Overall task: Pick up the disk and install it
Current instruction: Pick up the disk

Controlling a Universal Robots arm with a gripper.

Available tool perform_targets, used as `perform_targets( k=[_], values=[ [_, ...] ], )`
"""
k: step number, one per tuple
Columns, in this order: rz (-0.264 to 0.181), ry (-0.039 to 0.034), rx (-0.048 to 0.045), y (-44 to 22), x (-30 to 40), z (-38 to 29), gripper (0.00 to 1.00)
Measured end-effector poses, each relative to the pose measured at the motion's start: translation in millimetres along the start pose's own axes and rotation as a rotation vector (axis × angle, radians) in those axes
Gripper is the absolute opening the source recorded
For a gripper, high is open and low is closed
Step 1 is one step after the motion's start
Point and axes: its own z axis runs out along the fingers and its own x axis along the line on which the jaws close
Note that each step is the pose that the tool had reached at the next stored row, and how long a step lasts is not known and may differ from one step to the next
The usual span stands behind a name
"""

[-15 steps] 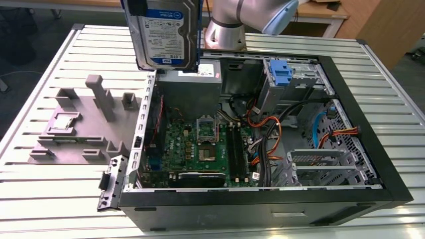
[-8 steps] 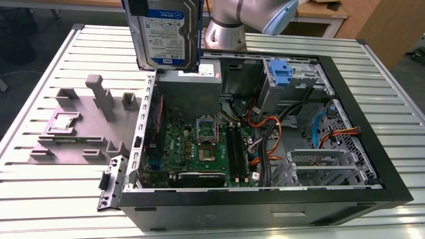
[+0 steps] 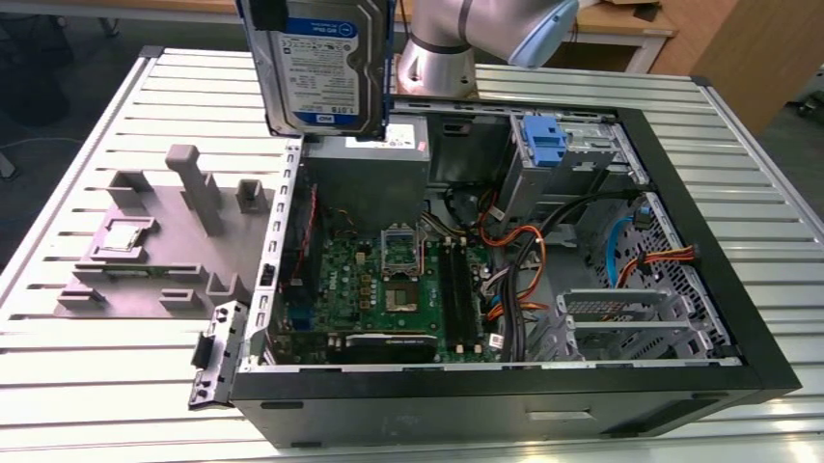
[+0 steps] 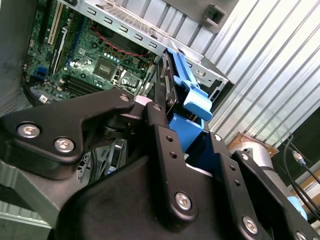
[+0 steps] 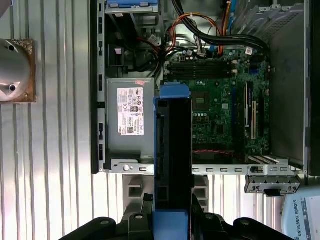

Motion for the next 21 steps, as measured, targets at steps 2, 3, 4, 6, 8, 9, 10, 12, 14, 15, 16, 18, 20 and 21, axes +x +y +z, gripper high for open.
perform_targets(
  k=[2, 3, 4, 6, 8, 9, 10, 12, 14, 15, 16, 18, 20, 21],
  values=[
    [0.0, -0.0001, 0.0, 1.9, 0.1, 0.0, 0.37],
    [0.0, 0.0, 0.0, 3.2, 0.1, 0.0, 0.37],
    [0.0, 0.0, 0.0, 4.4, 0.2, -0.1, 0.37],
    [0.0, 0.0, 0.0, 7.6, 0.3, -0.1, 0.37],
    [0.0, -0.0001, 0.0, 10.8, 0.4, 0.0, 0.37],
    [0.0, -0.0005, -0.0001, 12.3, 0.4, 0.2, 0.37],
    [0.001, -0.0018, -0.0002, 13.4, 0.4, 0.3, 0.37],
    [0.001, -0.0108, -0.0008, 14.2, 0.0, 0.6, 0.37],
    [0.001, -0.021, -0.0023, 14.5, -0.8, 0.9, 0.37],
    [0.002, -0.0243, -0.003, 14.7, -1.2, 1.1, 0.37],
    [0.002, -0.0259, -0.0033, 15.3, -1.7, 1.4, 0.37],
    [0.002, -0.0267, -0.0036, 17.7, -1.9, 2.0, 0.37],
    [0.003, -0.0267, -0.0038, 22.1, -1.8, 2.7, 0.37],
    [0.003, -0.0267, -0.0038, 25.4, -1.7, 2.9, 0.37]
  ],
)
